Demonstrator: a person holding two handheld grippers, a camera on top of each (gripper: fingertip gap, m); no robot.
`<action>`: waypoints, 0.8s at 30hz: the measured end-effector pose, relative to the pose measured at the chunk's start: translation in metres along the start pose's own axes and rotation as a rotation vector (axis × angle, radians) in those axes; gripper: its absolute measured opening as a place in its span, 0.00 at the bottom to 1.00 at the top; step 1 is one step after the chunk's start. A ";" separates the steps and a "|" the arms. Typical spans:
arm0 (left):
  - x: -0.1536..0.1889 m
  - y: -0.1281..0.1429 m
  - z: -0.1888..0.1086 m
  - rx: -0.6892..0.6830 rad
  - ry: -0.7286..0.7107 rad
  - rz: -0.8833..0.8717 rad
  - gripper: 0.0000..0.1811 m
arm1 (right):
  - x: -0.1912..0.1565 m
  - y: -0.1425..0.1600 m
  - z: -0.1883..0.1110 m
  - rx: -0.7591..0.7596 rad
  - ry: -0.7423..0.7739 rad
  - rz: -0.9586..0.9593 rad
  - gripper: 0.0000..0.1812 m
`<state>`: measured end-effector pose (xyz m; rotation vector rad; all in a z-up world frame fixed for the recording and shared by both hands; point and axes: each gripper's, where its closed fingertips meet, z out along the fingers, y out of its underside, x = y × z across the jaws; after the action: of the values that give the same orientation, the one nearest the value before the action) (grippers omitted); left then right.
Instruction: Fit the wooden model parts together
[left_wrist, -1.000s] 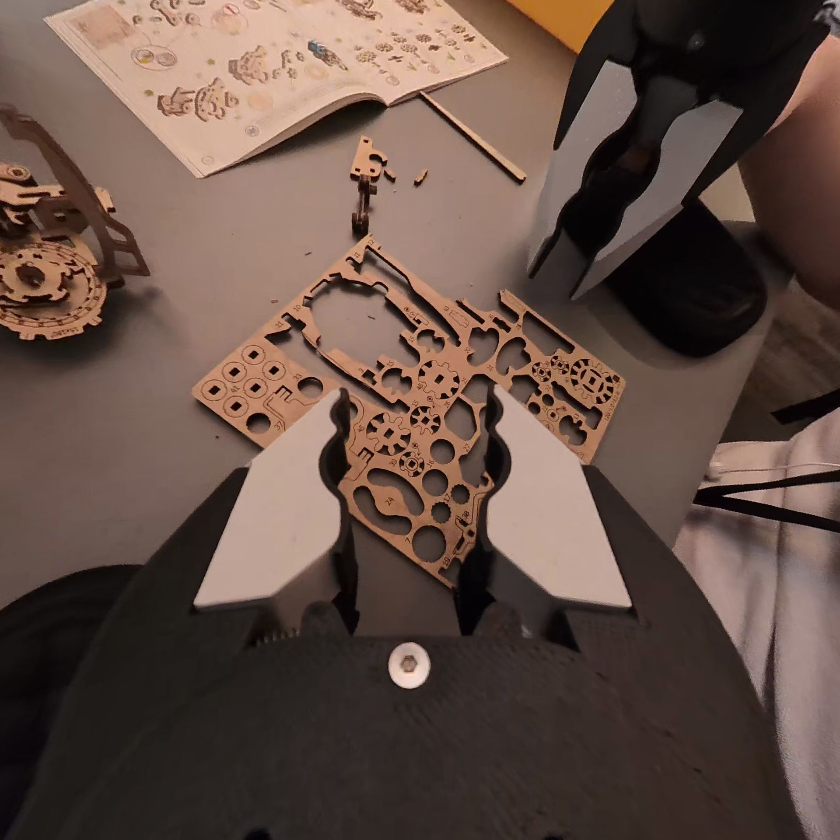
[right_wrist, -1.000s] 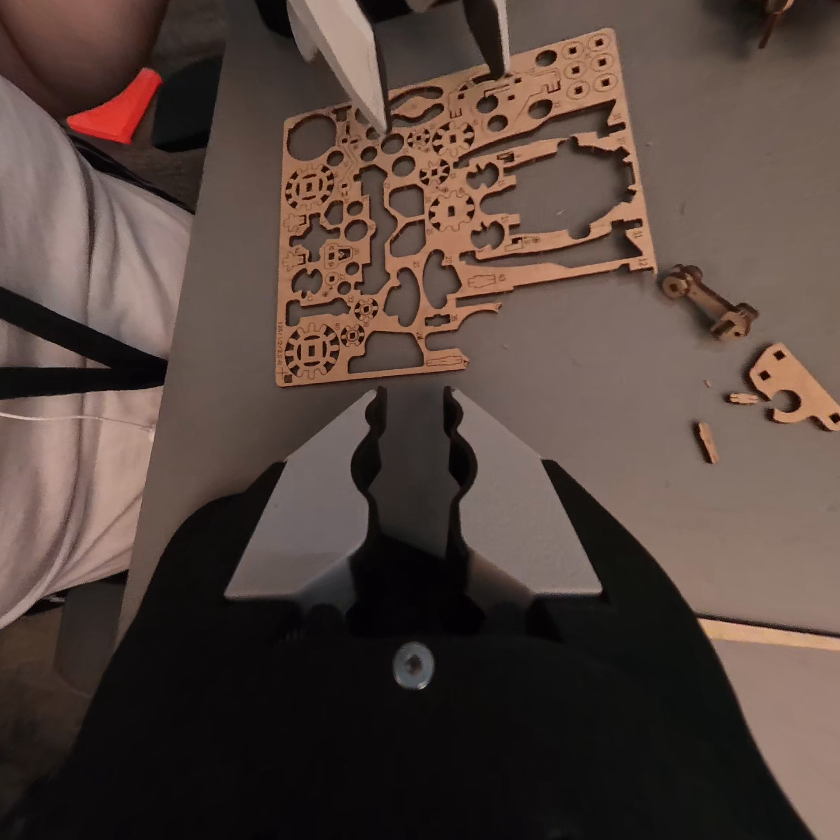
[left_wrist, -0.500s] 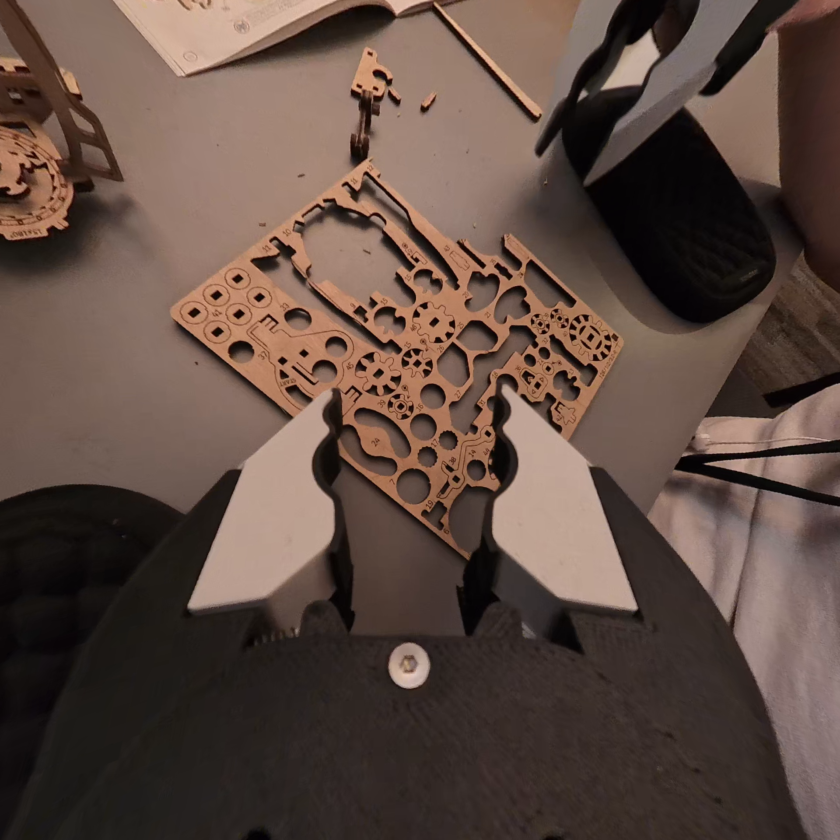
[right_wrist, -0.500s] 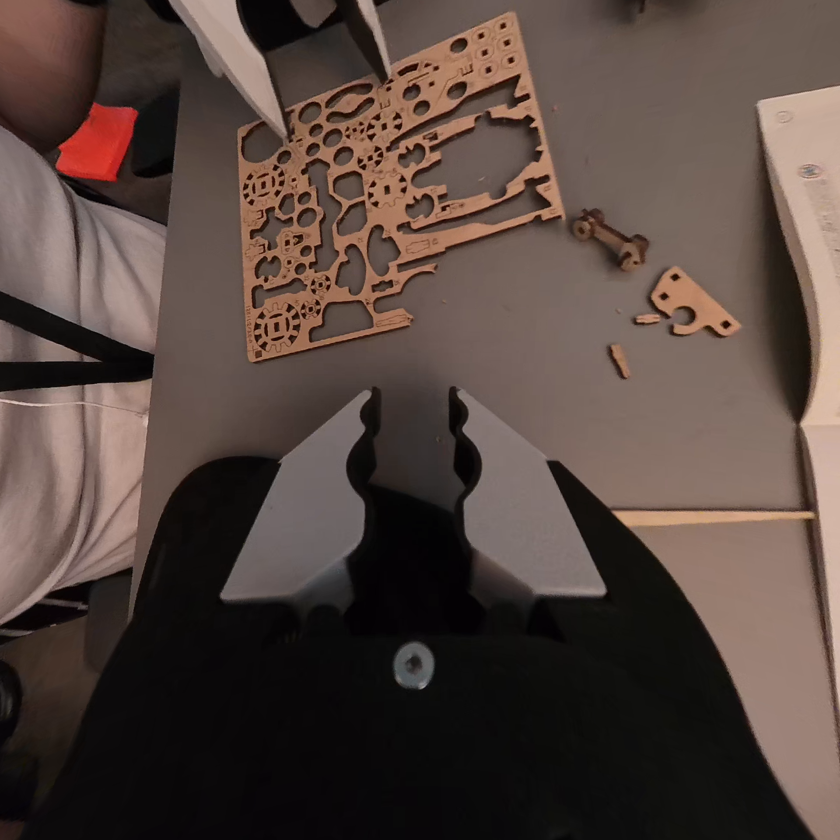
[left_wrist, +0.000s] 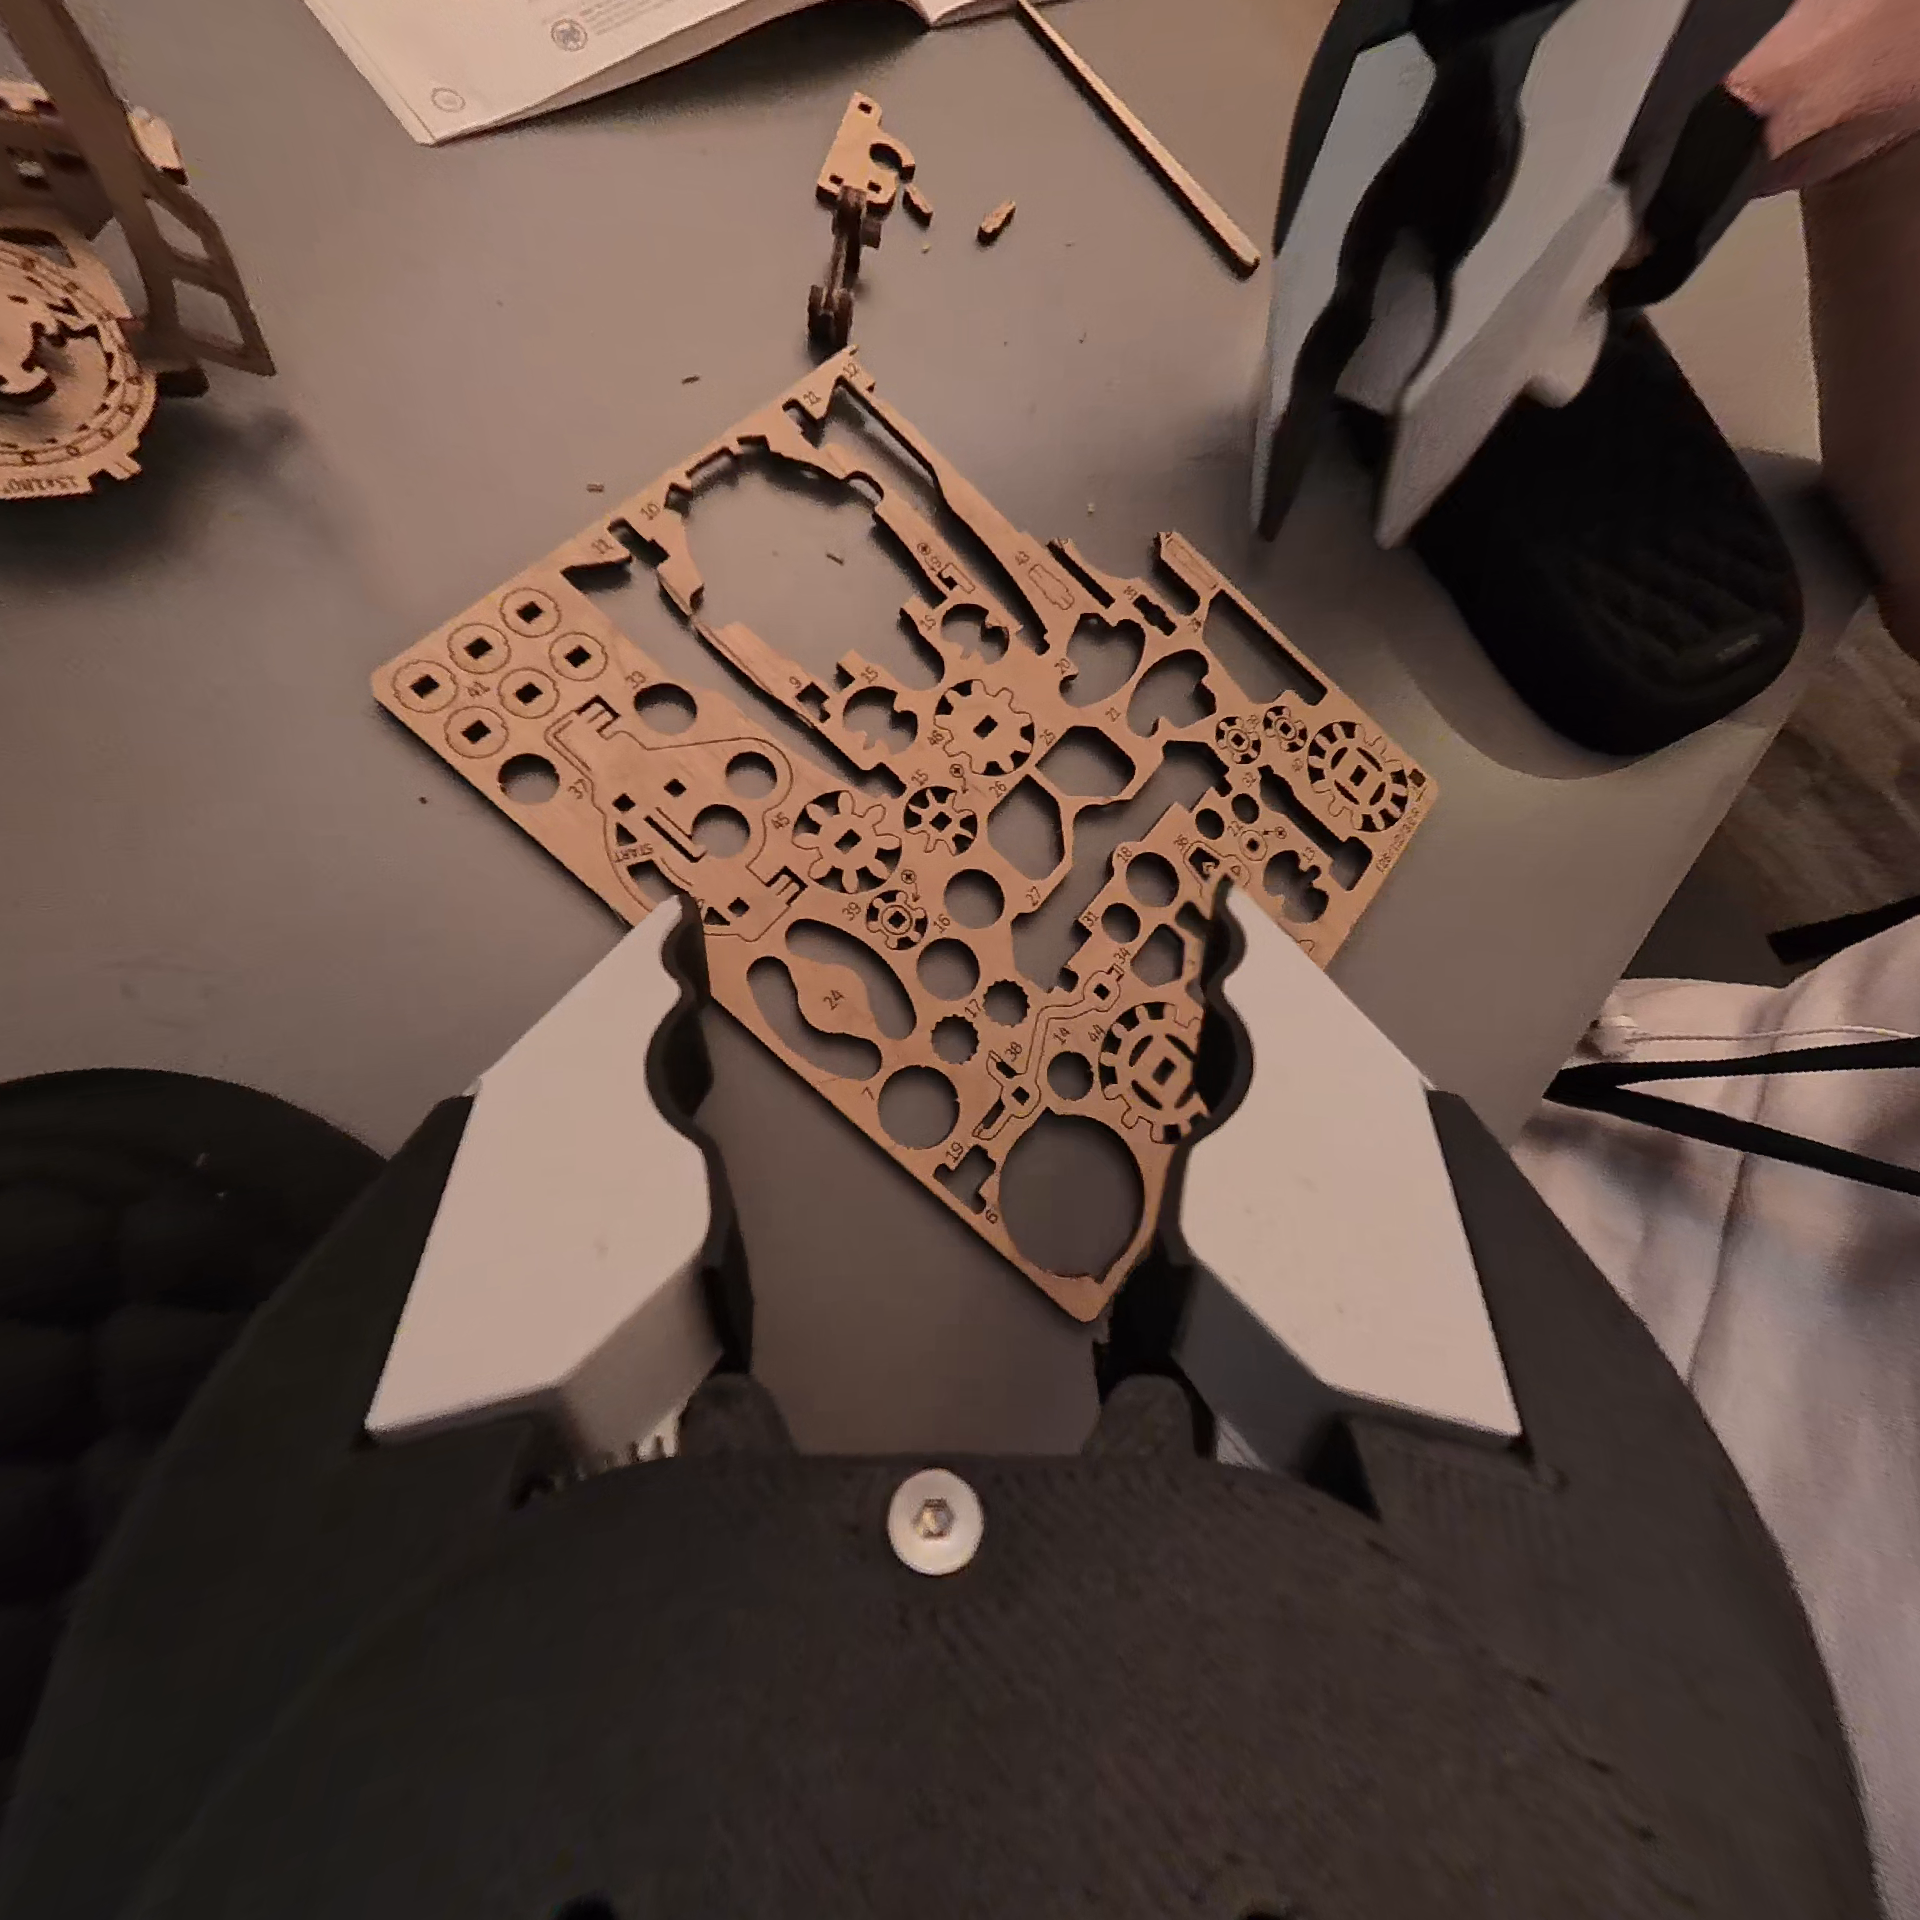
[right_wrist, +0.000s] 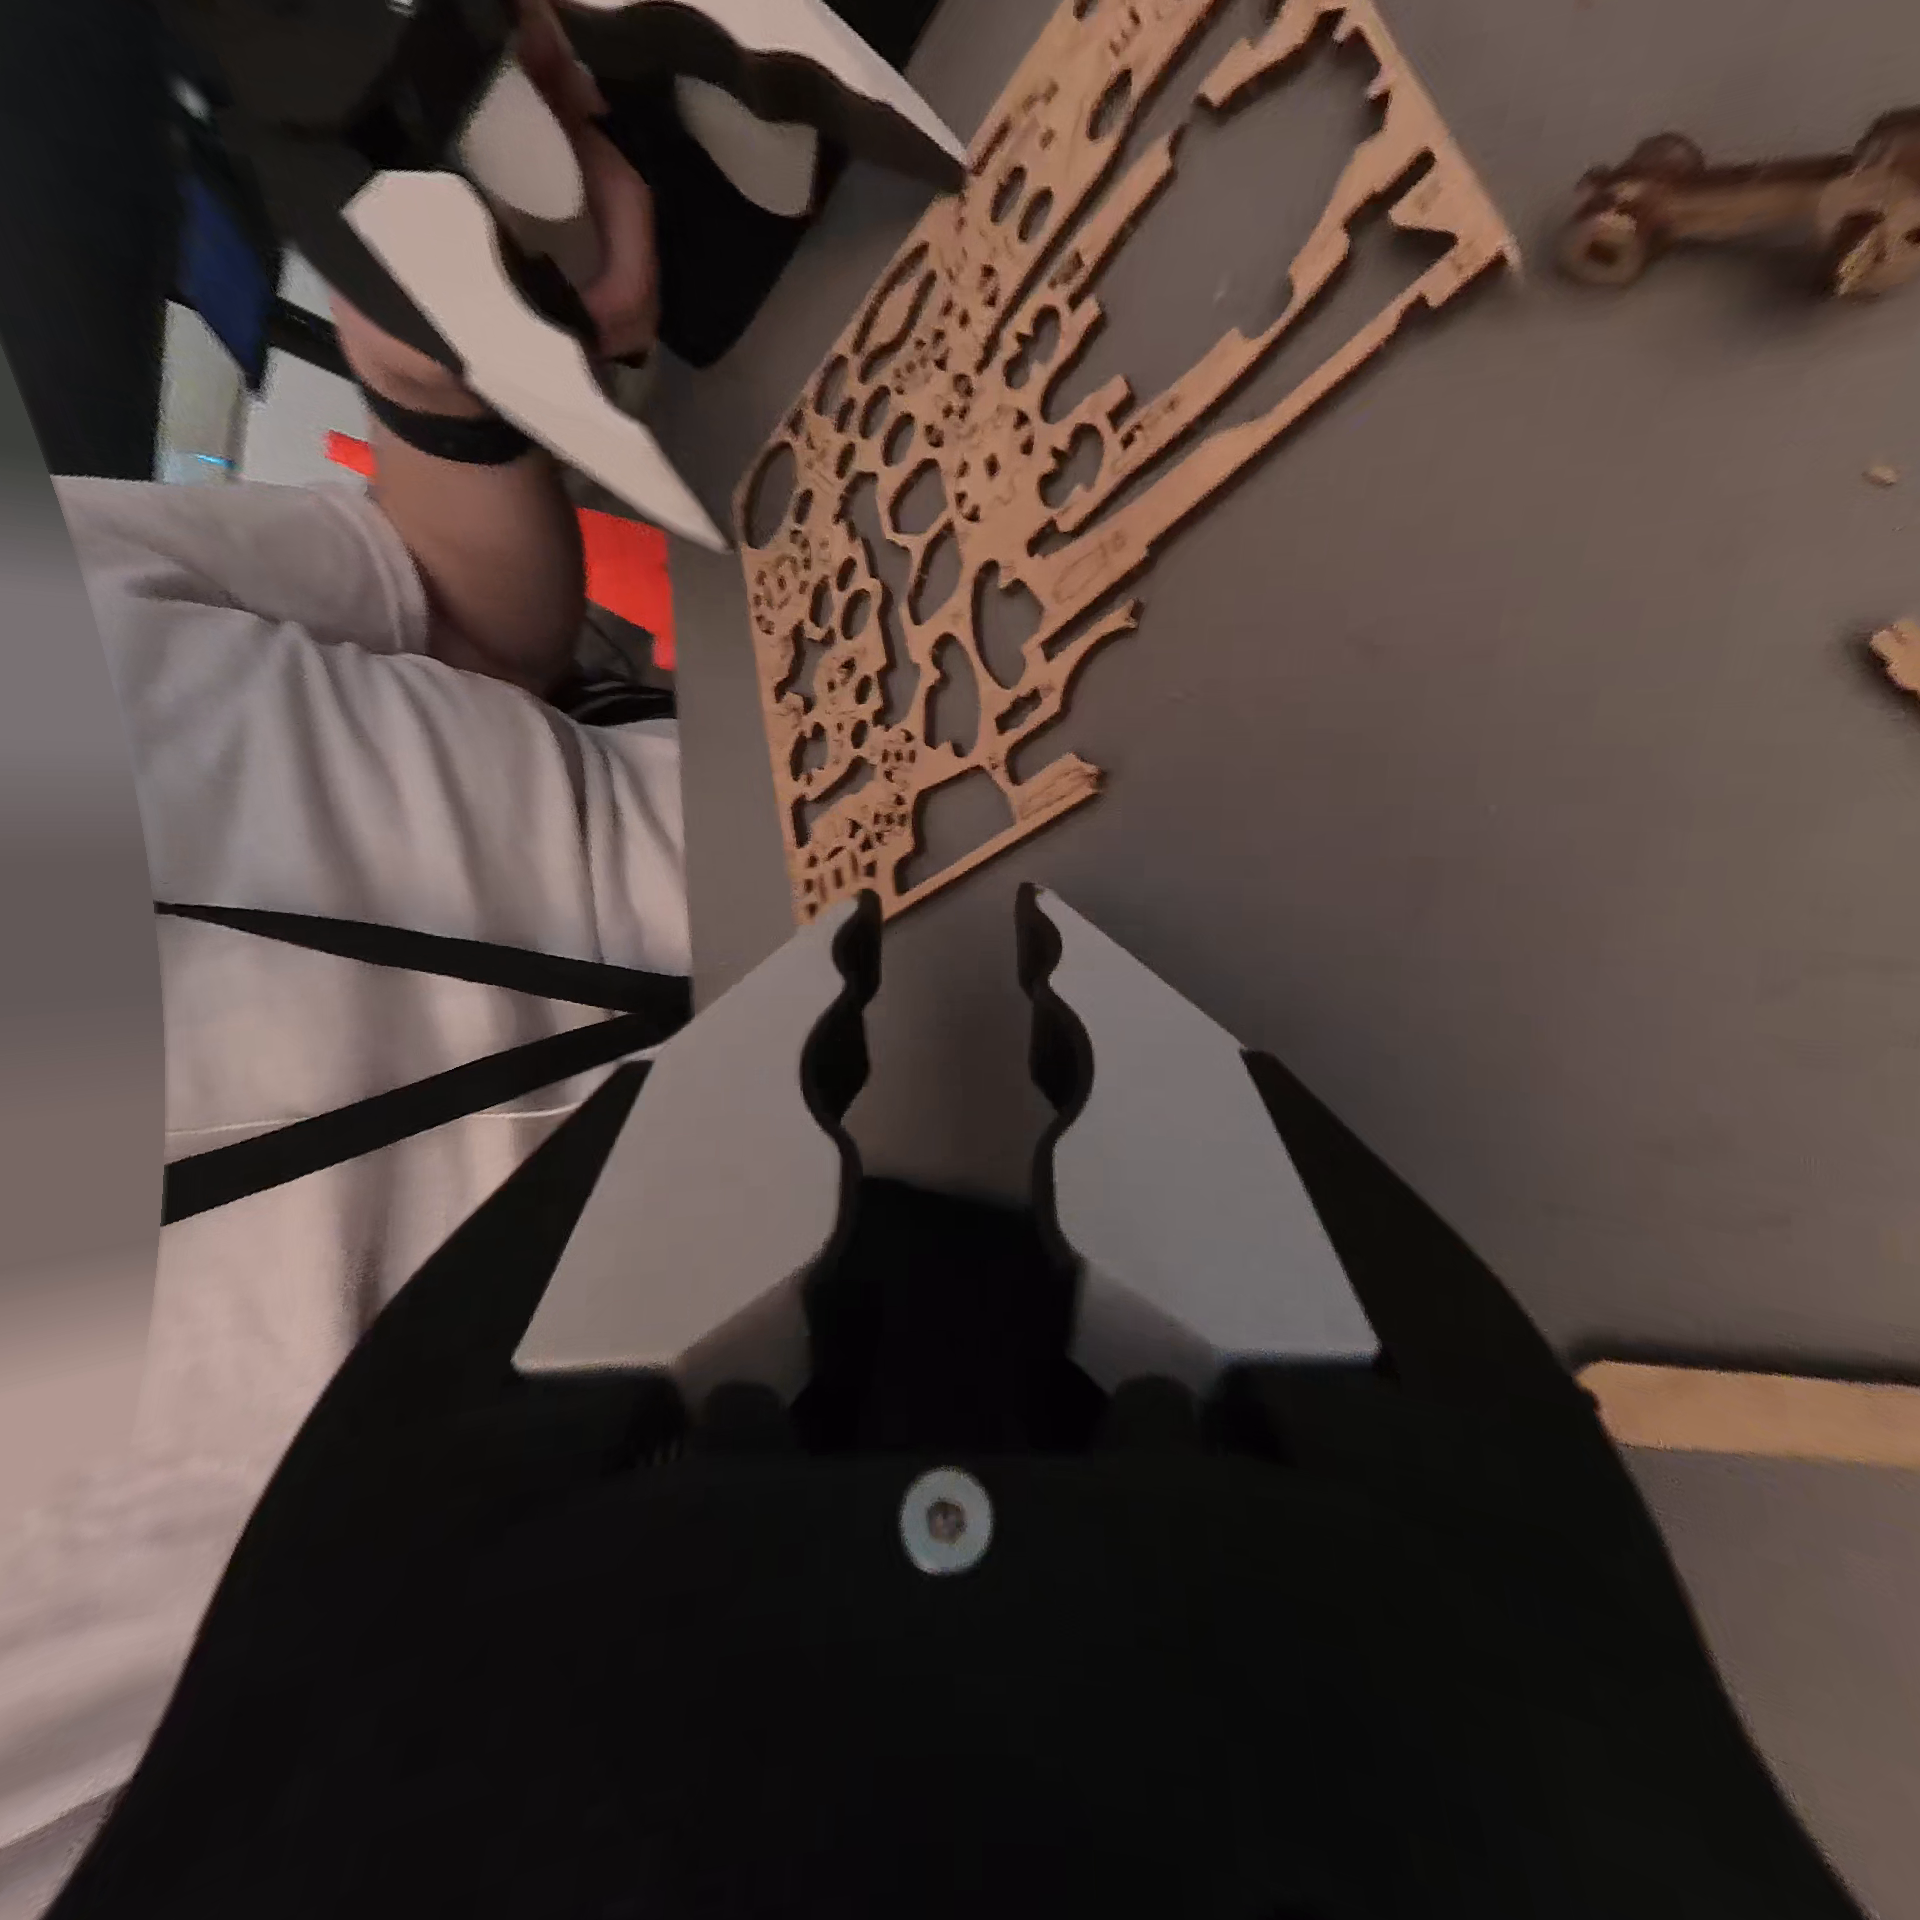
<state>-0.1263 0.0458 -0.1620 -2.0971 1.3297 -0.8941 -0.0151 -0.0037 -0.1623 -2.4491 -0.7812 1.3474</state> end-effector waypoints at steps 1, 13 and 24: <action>0.002 0.001 0.001 0.001 -0.009 0.014 0.54 | 0.002 -0.002 0.001 -0.001 0.020 -0.021 0.14; 0.046 -0.008 0.027 0.052 -0.048 0.293 0.61 | 0.013 -0.008 0.002 -0.024 0.204 -0.536 0.26; 0.066 0.000 0.055 -0.041 -0.055 0.412 0.59 | 0.012 -0.006 0.008 -0.080 0.145 -0.603 0.20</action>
<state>-0.0646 -0.0107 -0.1810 -1.7643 1.6780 -0.6330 -0.0191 0.0079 -0.1724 -2.0720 -1.4052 0.9128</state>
